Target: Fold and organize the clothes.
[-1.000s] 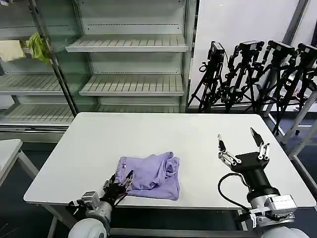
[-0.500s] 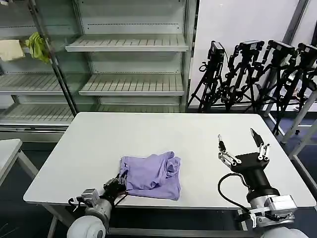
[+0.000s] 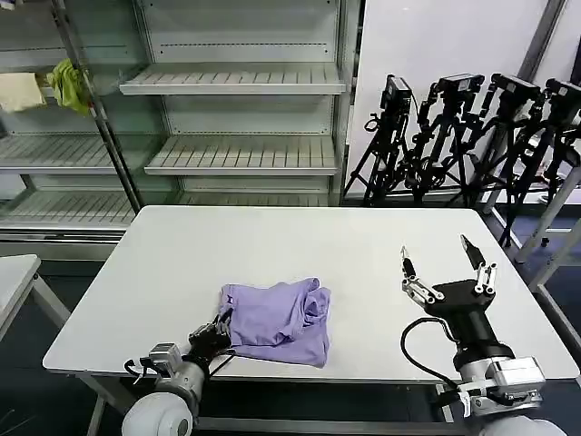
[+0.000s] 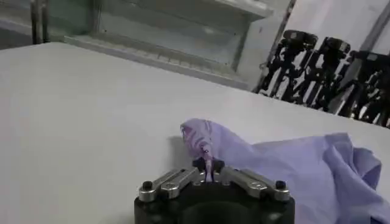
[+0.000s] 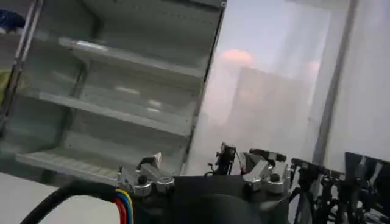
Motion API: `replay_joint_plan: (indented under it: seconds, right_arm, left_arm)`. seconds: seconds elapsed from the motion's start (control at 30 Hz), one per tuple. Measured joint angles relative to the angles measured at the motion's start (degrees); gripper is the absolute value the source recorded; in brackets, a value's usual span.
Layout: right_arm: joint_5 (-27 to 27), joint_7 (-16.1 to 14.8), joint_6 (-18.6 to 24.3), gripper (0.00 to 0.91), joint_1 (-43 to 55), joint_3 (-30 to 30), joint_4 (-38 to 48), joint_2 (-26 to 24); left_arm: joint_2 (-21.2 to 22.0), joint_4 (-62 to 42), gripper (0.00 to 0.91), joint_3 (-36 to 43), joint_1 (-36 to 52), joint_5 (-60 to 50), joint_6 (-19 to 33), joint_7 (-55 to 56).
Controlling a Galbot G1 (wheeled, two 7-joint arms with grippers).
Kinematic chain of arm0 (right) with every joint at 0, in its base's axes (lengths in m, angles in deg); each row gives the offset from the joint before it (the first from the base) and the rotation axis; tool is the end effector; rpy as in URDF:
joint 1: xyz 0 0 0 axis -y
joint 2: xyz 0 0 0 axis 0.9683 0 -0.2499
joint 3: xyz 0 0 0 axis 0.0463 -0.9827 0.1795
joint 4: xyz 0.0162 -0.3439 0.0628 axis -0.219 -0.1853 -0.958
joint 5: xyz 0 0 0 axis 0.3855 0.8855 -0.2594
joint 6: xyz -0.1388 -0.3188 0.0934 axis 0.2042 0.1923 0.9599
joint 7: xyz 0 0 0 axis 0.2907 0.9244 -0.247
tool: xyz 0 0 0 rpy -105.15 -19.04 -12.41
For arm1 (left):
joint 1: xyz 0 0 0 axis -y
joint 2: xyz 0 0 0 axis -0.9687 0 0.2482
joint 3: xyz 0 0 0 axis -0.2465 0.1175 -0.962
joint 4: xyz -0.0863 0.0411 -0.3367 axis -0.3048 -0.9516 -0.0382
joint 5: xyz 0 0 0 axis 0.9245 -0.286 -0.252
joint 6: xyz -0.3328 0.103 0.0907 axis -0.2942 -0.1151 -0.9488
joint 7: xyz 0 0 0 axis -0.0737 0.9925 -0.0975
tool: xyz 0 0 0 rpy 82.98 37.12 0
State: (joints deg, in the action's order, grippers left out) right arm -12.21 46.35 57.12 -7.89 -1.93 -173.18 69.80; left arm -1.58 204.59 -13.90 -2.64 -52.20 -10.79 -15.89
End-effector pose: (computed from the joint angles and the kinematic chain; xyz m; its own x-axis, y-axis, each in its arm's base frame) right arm 0.1647 -0.0232 -0.1124 -0.9917 -0.0466 -0.1199 -0.0134 0.9644 -0.2641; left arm 0.2530 0.0129 -0.2804 -0.9123 0.1783 0.3688 0.0809 0.9610 -0.2645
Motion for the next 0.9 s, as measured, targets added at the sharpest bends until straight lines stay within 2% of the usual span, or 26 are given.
replay_joint_plan:
  seconds: [0.53,0.73,0.9]
  right_arm:
    - [-0.1,0.0,0.3,0.907,0.4,0.1,0.0,-0.3]
    - [-0.1,0.0,0.4,0.907,0.5,0.5,0.0,-0.5]
    - [-0.1,-0.1,0.4,0.907,0.8,0.5,0.0,-0.4]
  left_arm:
    - [-3.3,-2.0,0.010,-4.3,2.1,1.7,0.2,0.5]
    - [-6.9,-2.9,0.010,-7.9,3.4,3.5,-0.2,0.9]
    - [-11.5,-3.0,0.010,-11.5,4.1,5.8,-0.5,1.1]
